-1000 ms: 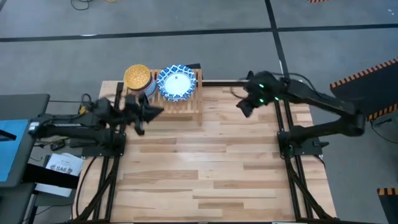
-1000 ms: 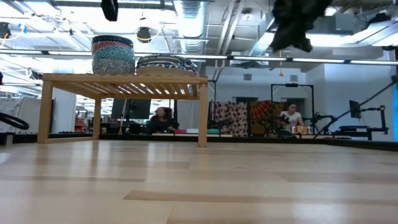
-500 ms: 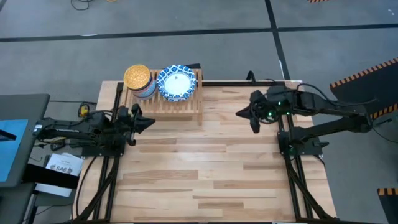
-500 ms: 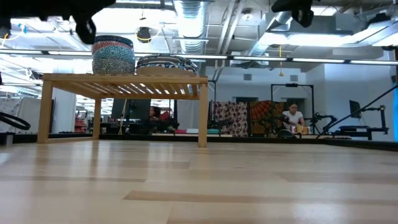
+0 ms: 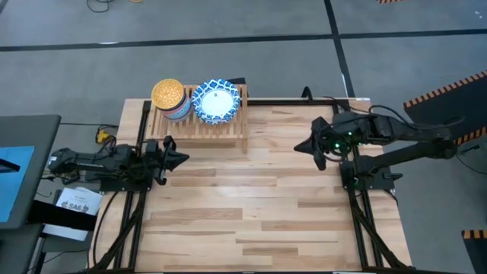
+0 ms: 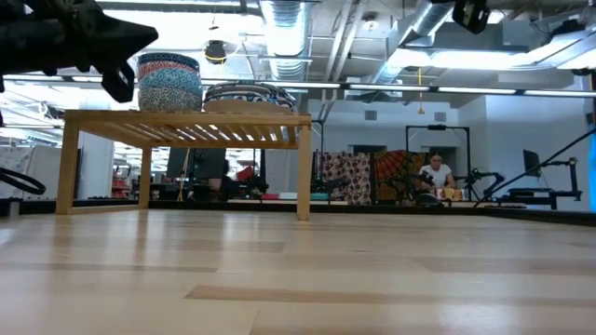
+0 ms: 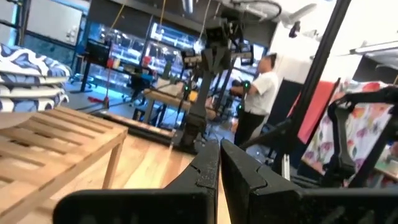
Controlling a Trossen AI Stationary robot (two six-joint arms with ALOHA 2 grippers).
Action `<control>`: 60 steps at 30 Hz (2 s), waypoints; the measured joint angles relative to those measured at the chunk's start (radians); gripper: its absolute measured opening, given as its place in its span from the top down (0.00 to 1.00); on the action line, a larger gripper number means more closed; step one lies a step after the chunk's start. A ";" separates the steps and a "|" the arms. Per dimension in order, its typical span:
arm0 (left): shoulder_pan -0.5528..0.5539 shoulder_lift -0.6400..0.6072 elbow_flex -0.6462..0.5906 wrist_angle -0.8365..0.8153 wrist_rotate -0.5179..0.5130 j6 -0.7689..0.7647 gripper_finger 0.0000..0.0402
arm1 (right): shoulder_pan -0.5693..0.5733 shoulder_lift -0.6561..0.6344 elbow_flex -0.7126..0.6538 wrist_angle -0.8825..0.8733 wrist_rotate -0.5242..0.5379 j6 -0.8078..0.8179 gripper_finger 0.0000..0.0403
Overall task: Place and stack bowls onto a shelf
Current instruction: Return to Home Position
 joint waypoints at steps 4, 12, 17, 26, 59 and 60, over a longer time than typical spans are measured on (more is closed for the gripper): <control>0.000 -0.040 0.001 -0.059 -0.001 -0.011 1.00 | 0.041 -0.051 -0.049 0.014 0.003 0.000 0.95; 0.000 -0.044 0.000 -0.244 -0.005 -0.056 1.00 | 0.059 -0.286 -0.385 0.311 0.029 -0.009 0.95; 0.000 -0.043 0.001 -0.411 -0.003 -0.056 1.00 | 0.000 -0.481 -0.603 0.458 -0.001 -0.060 0.95; 0.000 -0.029 0.003 -0.415 0.010 -0.057 1.00 | -0.032 -0.841 -0.859 0.565 -0.137 -0.065 0.95; 0.008 -0.140 -0.003 -0.416 0.127 -0.057 1.00 | 0.081 -0.900 -1.060 0.740 -0.127 -0.151 0.86; 0.008 -0.140 -0.004 -0.416 0.127 -0.057 1.00 | 0.084 -0.900 -1.061 0.744 -0.127 -0.151 0.86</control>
